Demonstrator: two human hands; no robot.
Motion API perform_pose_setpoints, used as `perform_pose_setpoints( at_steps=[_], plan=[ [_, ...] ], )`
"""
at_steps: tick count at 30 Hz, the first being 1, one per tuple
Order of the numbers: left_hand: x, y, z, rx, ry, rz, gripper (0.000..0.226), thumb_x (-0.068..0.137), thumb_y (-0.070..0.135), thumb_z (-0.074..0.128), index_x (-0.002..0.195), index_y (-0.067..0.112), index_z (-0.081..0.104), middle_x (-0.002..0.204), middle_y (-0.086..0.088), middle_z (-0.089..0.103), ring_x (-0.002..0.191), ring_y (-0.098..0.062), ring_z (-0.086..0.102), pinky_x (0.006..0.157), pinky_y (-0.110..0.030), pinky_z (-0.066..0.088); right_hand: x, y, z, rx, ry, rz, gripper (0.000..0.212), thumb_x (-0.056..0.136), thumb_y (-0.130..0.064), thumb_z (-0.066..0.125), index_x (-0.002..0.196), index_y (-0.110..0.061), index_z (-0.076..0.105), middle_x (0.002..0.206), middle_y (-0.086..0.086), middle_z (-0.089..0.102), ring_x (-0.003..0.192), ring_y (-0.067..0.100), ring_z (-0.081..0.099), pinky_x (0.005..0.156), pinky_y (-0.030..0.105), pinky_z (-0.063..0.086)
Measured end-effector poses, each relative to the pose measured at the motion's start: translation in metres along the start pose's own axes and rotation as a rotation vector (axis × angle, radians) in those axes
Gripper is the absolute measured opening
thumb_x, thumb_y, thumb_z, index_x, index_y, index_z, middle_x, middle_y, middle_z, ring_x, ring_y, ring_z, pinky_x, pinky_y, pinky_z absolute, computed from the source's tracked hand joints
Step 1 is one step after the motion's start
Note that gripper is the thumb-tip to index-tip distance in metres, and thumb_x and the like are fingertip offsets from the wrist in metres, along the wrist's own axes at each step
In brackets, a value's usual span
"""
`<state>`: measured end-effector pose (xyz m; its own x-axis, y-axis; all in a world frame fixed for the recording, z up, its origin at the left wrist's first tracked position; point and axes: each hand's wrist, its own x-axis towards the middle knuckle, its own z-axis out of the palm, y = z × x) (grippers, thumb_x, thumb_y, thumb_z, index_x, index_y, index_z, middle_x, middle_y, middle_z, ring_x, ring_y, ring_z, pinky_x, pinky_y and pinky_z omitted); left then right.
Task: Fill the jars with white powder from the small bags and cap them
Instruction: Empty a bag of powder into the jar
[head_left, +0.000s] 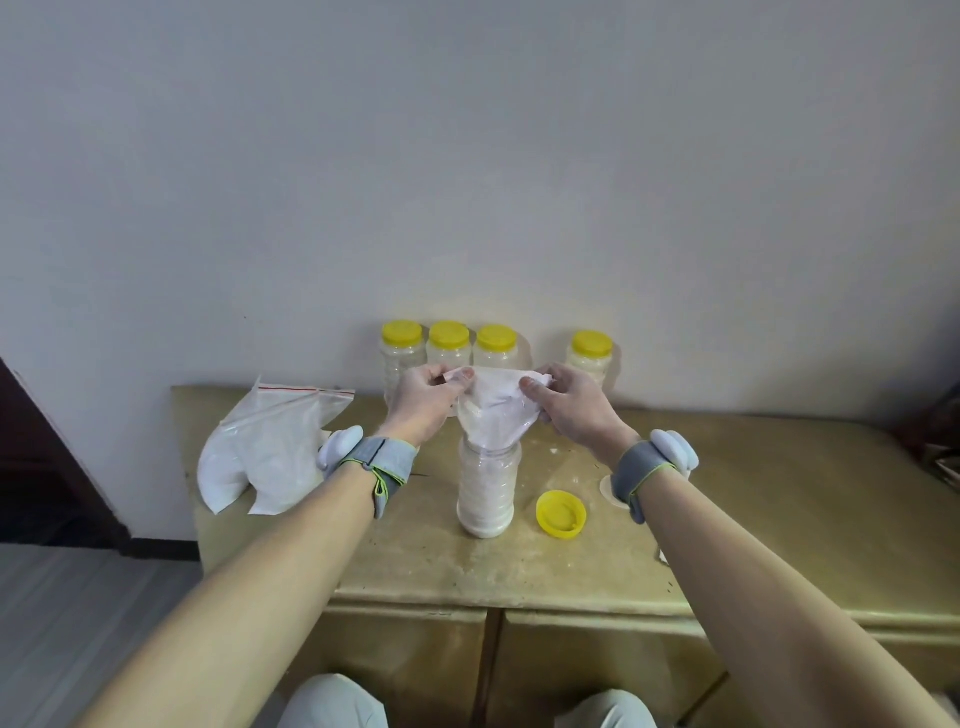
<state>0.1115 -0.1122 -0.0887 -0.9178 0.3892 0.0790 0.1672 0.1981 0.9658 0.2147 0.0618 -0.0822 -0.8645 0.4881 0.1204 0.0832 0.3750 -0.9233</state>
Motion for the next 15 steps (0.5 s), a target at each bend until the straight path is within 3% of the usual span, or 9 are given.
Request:
perform_pose_setpoints(
  at_steps=[2,6,9,12,15],
  plan=[
    [0.0025,-0.0015,0.0002,-0.025,0.018,-0.004,0.028,0.078,0.055,0.073,0.085,0.028,0.076,0.09,0.004,0.076,0.092,-0.021,0.069,0.087,-0.035,0.054,0.0007,0.0006,0.0001,0.01,0.016,0.004,0.009,0.096,-0.024,0.065,0.098,-0.015,0.064,0.062,-0.004,0.057,0.052,0.008,0.049,0.05,0.021,0.038],
    [0.0015,0.0012,0.0023,0.008,-0.153,-0.042,0.026,0.092,0.029,0.073,0.113,0.017,0.065,0.101,0.003,0.069,0.092,-0.014,0.063,0.074,-0.025,0.048,0.0012,0.0008,0.0,-0.006,0.047,-0.003,0.007,0.094,-0.021,0.066,0.097,-0.016,0.063,0.07,-0.003,0.061,0.06,0.01,0.054,0.058,0.024,0.041],
    [0.0023,-0.0011,0.0023,-0.06,-0.103,-0.067,0.025,0.094,0.022,0.07,0.118,0.015,0.063,0.104,0.002,0.068,0.085,-0.012,0.064,0.061,-0.018,0.047,0.0012,0.0024,-0.0017,-0.008,0.063,-0.009,0.007,0.094,-0.023,0.066,0.095,-0.017,0.063,0.069,-0.002,0.06,0.06,0.012,0.055,0.06,0.027,0.042],
    [0.0018,-0.0049,-0.0011,-0.11,-0.021,-0.071,0.021,0.1,0.027,0.061,0.108,0.012,0.073,0.096,0.001,0.074,0.075,-0.008,0.067,0.066,-0.023,0.048,0.0011,0.0038,-0.0015,-0.019,0.069,-0.007,0.009,0.095,-0.024,0.066,0.099,-0.016,0.064,0.072,-0.001,0.061,0.062,0.013,0.056,0.061,0.027,0.043],
    [0.0032,-0.0066,-0.002,-0.089,-0.02,-0.042,0.025,0.098,0.033,0.064,0.106,0.012,0.074,0.098,0.0,0.074,0.087,-0.014,0.068,0.07,-0.018,0.05,0.0024,0.004,0.0013,-0.037,0.077,-0.011,0.015,0.094,-0.024,0.066,0.103,-0.011,0.065,0.072,-0.001,0.062,0.062,0.013,0.056,0.064,0.029,0.045]
  ],
)
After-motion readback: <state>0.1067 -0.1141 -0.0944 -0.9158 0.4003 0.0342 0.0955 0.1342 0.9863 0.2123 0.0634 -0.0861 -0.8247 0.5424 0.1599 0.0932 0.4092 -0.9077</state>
